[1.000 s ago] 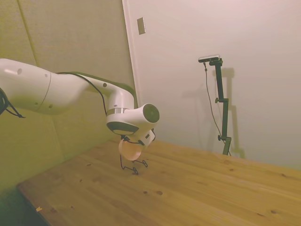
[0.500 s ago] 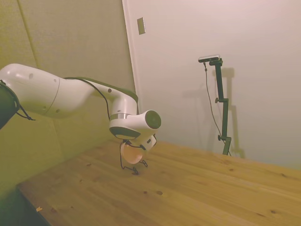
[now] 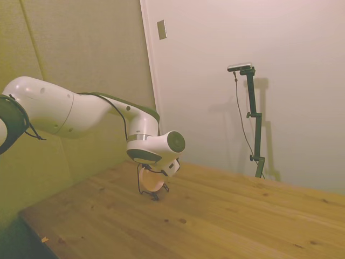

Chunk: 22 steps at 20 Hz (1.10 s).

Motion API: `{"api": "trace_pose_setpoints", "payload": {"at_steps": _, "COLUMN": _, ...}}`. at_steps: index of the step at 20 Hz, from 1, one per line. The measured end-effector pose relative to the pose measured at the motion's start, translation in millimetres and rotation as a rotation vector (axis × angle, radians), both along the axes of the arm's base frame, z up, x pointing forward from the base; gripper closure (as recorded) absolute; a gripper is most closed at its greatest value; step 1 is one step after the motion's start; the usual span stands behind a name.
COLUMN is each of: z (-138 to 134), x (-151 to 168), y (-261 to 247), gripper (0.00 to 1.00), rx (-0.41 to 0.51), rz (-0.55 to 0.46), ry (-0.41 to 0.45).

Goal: Load the bowl

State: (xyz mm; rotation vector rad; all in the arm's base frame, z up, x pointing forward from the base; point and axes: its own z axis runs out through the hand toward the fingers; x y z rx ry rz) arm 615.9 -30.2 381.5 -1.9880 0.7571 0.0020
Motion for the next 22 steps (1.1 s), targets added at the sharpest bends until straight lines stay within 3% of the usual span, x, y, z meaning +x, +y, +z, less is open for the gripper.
{"api": "trace_pose_setpoints", "payload": {"at_steps": 9, "z": -4.3, "x": -0.5, "y": -0.4, "gripper": 1.00, "rx": 0.001, "rz": -0.001, "ry": 0.008}}
{"api": "trace_pose_setpoints", "payload": {"at_steps": 10, "z": -4.8, "x": -0.8, "y": -0.5, "gripper": 0.00, "rx": 0.001, "rz": -0.001, "ry": 0.009}}
{"api": "trace_pose_setpoints", "payload": {"at_steps": 22, "z": 0.4, "x": -4.3, "y": -1.5, "gripper": 0.00, "rx": 0.011, "rz": 0.009, "ry": 0.008}}
